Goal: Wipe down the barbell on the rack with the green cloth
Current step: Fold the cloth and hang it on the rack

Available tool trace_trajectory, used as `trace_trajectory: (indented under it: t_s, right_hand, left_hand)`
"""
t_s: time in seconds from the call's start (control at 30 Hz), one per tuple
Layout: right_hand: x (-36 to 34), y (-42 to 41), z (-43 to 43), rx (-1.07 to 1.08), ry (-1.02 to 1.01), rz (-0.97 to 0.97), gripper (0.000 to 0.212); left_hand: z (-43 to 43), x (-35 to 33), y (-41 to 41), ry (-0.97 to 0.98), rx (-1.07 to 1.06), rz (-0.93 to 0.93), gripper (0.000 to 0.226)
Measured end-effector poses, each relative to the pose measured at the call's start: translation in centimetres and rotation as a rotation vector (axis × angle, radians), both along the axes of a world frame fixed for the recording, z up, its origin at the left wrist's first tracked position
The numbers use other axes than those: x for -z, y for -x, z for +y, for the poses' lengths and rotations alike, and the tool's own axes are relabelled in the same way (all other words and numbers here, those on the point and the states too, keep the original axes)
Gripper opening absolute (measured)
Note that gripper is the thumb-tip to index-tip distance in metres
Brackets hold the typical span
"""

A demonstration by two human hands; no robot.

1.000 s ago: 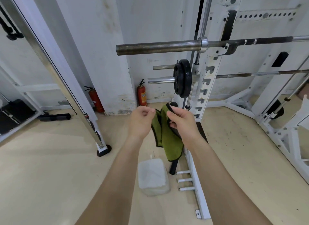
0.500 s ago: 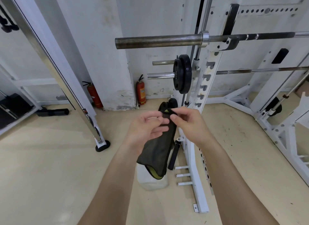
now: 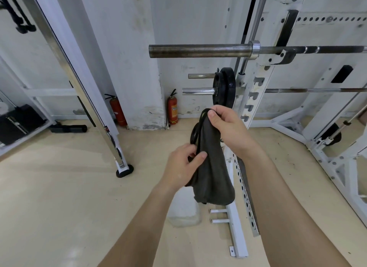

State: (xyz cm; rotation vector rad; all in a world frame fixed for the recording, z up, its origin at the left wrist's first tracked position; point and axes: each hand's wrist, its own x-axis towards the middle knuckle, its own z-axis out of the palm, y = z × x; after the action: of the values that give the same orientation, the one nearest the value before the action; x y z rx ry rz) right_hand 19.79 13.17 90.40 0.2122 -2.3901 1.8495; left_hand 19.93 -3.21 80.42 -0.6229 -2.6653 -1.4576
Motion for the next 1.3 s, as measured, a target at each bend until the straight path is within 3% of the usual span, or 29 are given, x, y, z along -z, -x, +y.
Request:
trace_trajectory:
  t_s: [0.17, 0.3, 0.43, 0.5, 0.57, 0.7, 0.77, 0.83, 0.9, 1.03, 1.13, 1.23, 1.3]
  right_hand:
    - [-1.5, 0.9, 1.5, 0.044, 0.036, 0.046, 0.031]
    - [-1.6, 1.3, 4.6, 0.101, -0.115, 0.019, 0.036]
    - [0.9, 1.5, 8.4, 0.244, -0.191, -0.024, 0.033]
    - [2.3, 1.5, 9.5, 0.277, -0.192, -0.047, 0.034]
    - [4.0, 1.6, 10.0, 0.334, -0.199, -0.085, 0.035]
    - [7.3, 1.6, 9.0, 0.601, -0.062, -0.172, 0.033]
    - [8.6, 1.1, 7.5, 0.757, 0.038, -0.275, 0.031]
    - [9.7, 0.6, 5.0, 0.8, 0.092, -0.359, 0.031]
    - [10.4, 0.2, 1.8, 0.723, 0.114, -0.362, 0.027]
    - [10.6, -0.6, -3.3, 0.541, 0.111, -0.239, 0.019]
    - [9.5, -0.9, -3.2, 0.319, 0.198, -0.183, 0.008]
    - [8.4, -0.4, -2.0, 0.041, 0.198, -0.165, 0.035]
    - [8.0, 0.6, -1.6, -0.021, 0.111, -0.166, 0.037]
  left_hand:
    - [-0.9, 4.6, -0.2, 0.531, 0.044, 0.141, 0.06]
    - [-4.6, 5.2, 0.8, 0.472, -0.191, 0.336, 0.051]
    - [-8.2, 1.9, 3.4, 0.377, -0.407, 0.614, 0.017]
    - [-8.8, 0.0, 4.4, 0.329, -0.317, 0.505, 0.01]
    - [-8.5, -1.5, 4.9, 0.176, -0.233, 0.209, 0.006]
    - [-6.1, -2.5, 5.3, -0.308, -0.344, -0.307, 0.011]
    - [-4.3, -2.2, 5.3, -0.46, -0.438, -0.493, 0.012]
    - [-2.3, -1.8, 5.0, -0.553, -0.501, -0.634, 0.033]
    - [0.0, -1.6, 4.2, -0.573, -0.476, -0.685, 0.04]
    - [2.8, -2.4, 1.9, -0.446, -0.339, -0.595, 0.007]
    - [1.0, -3.4, 2.0, -0.536, -0.226, -0.654, 0.015]
    - [-2.1, -3.9, 2.6, -0.449, 0.045, -0.657, 0.029]
    - [-4.0, -3.7, 3.1, -0.392, 0.119, -0.61, 0.031]
